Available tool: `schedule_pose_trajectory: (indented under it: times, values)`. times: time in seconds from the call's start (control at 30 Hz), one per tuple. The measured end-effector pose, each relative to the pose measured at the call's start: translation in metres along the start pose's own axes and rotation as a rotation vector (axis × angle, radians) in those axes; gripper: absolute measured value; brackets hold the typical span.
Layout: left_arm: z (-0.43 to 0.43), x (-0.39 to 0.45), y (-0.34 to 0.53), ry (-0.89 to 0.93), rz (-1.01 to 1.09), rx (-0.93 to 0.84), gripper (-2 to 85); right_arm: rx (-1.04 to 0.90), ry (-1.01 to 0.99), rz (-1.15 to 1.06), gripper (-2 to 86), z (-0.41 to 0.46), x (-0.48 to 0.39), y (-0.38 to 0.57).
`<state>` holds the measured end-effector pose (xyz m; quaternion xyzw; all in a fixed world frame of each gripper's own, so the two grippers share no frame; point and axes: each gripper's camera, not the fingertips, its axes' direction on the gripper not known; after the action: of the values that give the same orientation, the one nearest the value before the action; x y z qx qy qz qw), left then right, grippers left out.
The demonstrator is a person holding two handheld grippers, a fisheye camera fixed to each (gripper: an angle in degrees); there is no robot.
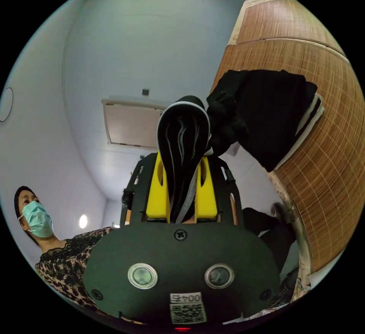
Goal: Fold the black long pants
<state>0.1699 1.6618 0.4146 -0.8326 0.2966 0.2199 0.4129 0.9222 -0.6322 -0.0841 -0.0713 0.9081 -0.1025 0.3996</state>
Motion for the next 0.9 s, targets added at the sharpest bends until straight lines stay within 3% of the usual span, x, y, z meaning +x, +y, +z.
schedule_pose_trajectory:
  times: [0.3, 0.57, 0.8, 0.9]
  values:
    - [0.007, -0.041, -0.206, -0.004, 0.056, -0.13, 13.6, 0.097, 0.046, 0.027, 11.2, -0.033, 0.049, -0.026]
    - [-0.025, -0.095, -0.401, 0.013, 0.119, -0.13, 13.6, 0.131, 0.124, -0.032, 11.2, 0.003, 0.055, -0.135]
    - [-0.024, -0.181, -0.484, -0.041, 0.149, -0.105, 13.6, 0.11, 0.159, 0.057, 11.2, 0.056, 0.132, -0.192]
    - [-0.011, -0.246, -0.488, -0.053, -0.016, -0.138, 13.6, 0.043, 0.217, 0.225, 11.3, 0.087, 0.191, -0.191]
